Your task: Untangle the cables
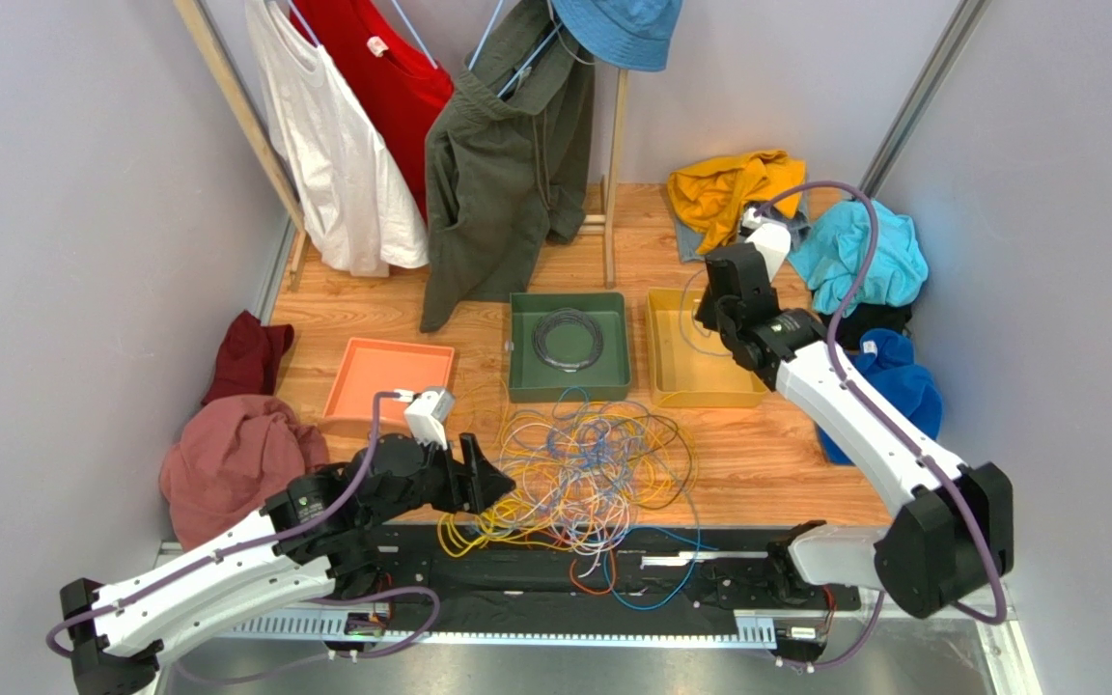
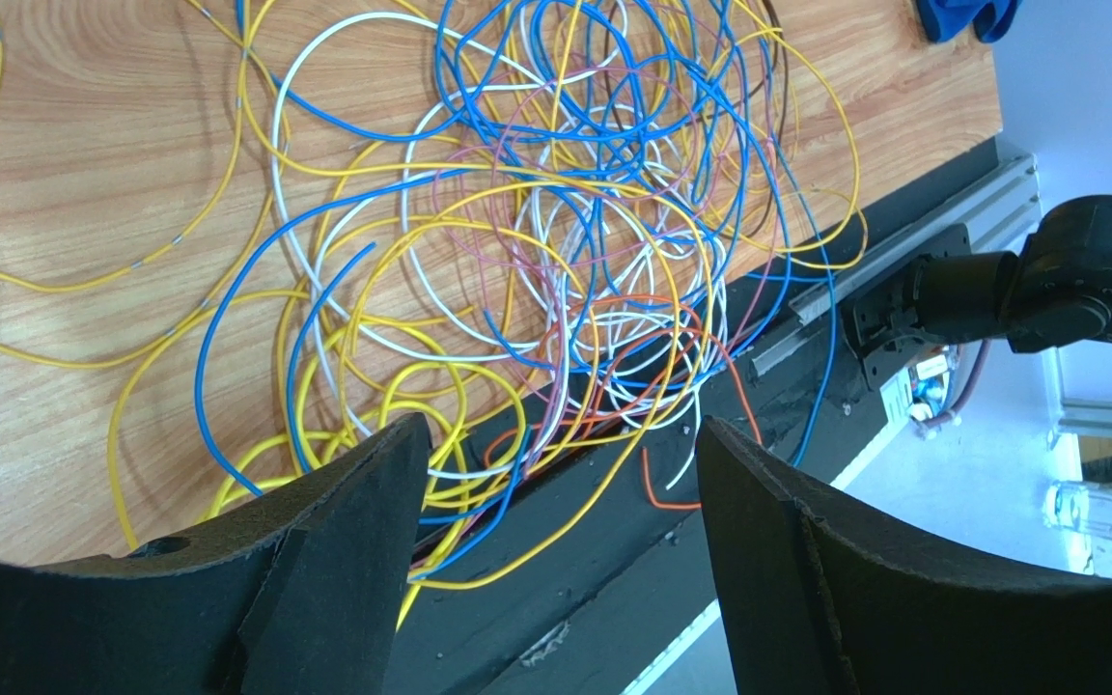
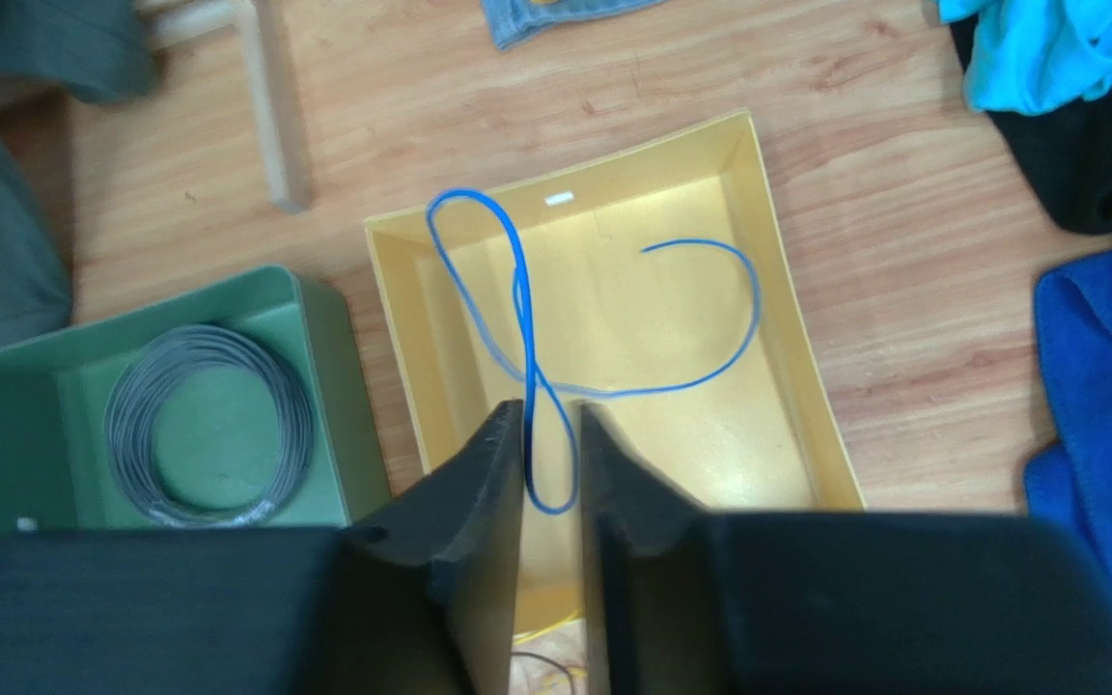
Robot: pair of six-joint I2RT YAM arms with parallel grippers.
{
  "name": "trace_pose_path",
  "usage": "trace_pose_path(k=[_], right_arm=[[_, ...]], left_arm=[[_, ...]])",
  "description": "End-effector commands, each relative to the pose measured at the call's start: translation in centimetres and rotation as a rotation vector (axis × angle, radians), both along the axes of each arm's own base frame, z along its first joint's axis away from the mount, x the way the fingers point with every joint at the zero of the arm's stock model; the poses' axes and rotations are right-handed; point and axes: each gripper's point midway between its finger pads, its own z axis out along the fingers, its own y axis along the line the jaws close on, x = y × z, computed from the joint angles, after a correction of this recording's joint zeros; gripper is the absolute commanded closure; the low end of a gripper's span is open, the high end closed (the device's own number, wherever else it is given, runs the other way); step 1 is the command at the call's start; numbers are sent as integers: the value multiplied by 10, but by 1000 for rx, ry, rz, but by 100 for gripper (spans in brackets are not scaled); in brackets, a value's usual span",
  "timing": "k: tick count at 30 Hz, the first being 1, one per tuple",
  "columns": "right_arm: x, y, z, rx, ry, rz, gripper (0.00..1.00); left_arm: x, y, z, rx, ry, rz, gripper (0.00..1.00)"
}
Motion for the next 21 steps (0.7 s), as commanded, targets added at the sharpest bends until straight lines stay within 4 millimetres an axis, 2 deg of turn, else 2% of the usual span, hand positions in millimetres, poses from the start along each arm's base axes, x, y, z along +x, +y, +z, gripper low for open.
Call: trace_pose_path(k=[1, 2, 3, 6, 8, 11, 12, 15, 17, 18, 21], right_arm=[[0, 0, -34, 52, 97, -46, 52], [-6, 3, -40, 70, 126, -30, 38], [-8, 5, -41, 84, 128, -23, 36], [-21, 17, -25, 147, 63, 14, 32], [-26, 26, -17, 166, 35, 53, 32], [-44, 56, -11, 177, 10, 171, 32], [-56, 71, -16, 178, 21, 229, 33], [-76, 108, -25, 223, 33, 370, 35], [-84, 126, -36, 248, 43, 442, 36], [-90, 134, -44, 234, 61, 469, 36], [-94, 141, -54, 188, 84, 465, 39]], left_arm=[[3, 0, 0, -5, 2, 19, 24], [3, 0, 0, -4, -1, 18, 24], [3, 0, 1, -4, -4, 18, 24], [6, 0, 3, 0, -13, 26, 24], [8, -1, 4, 5, -14, 32, 24], [12, -5, 7, 12, -20, 32, 24], [13, -7, 8, 10, -23, 32, 24], [19, -14, 10, 15, -30, 33, 24], [22, -21, 8, 30, -28, 26, 24], [25, -24, 10, 36, -35, 22, 24], [39, -32, 6, 84, -58, 43, 24]])
